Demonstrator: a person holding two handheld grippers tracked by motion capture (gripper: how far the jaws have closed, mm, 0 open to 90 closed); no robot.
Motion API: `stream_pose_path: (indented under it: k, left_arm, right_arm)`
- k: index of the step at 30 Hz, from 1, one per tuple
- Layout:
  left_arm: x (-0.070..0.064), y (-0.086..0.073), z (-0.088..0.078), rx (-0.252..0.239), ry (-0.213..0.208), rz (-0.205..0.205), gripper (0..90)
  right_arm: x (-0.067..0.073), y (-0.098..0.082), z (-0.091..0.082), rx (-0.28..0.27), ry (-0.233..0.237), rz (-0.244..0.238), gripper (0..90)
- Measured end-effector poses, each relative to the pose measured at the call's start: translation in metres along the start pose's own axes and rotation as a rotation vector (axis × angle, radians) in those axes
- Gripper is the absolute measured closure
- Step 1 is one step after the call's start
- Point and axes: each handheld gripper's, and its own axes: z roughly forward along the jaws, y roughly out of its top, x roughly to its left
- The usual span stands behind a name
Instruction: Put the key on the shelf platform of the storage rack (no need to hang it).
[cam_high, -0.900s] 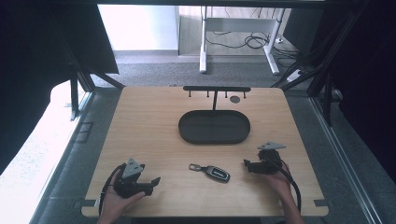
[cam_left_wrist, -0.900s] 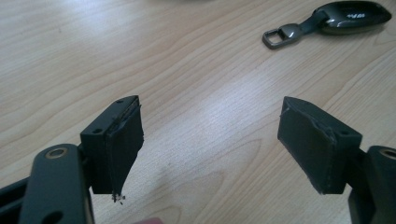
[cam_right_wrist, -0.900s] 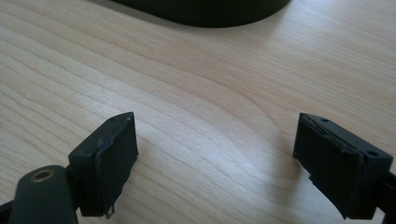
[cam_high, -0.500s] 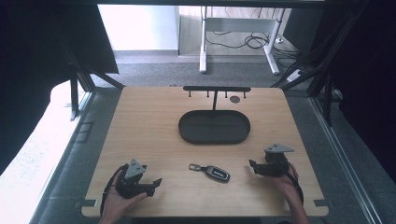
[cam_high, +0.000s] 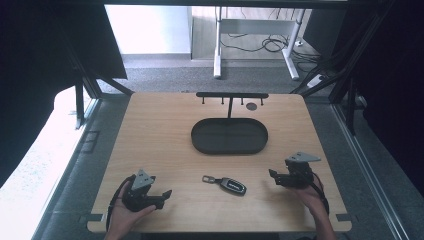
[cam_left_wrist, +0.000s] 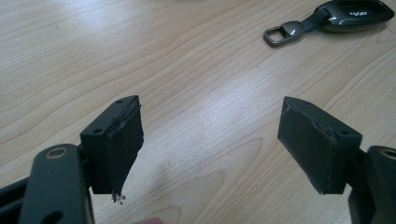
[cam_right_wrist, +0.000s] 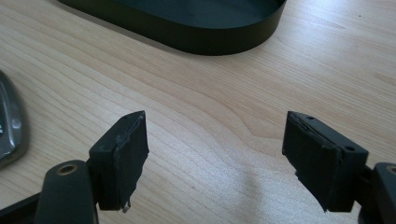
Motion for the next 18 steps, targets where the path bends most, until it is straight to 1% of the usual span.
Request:
stream_pose_path:
  k: [6, 10, 12, 18]
  left_arm:
    - [0.001, 0.001, 0.0, 0.001, 0.002, -0.002, 22.4]
    - [0.001, 0.001, 0.0, 0.001, 0.003, -0.001, 22.5]
    - [0.001, 0.001, -0.001, -0.001, 0.003, 0.0, 22.5]
    - [0.0, 0.001, -0.001, -0.003, 0.003, -0.002, 22.4]
  right_arm:
    - [0.0, 0.005, -0.009, -0.009, 0.028, -0.019, 25.7]
    - [0.004, 0.011, -0.014, -0.006, 0.044, -0.025, 27.9]
    - [0.006, 0.015, -0.015, 0.004, 0.043, -0.039, 28.7]
    - [0.015, 0.028, -0.019, 0.02, 0.076, -0.093, 29.8]
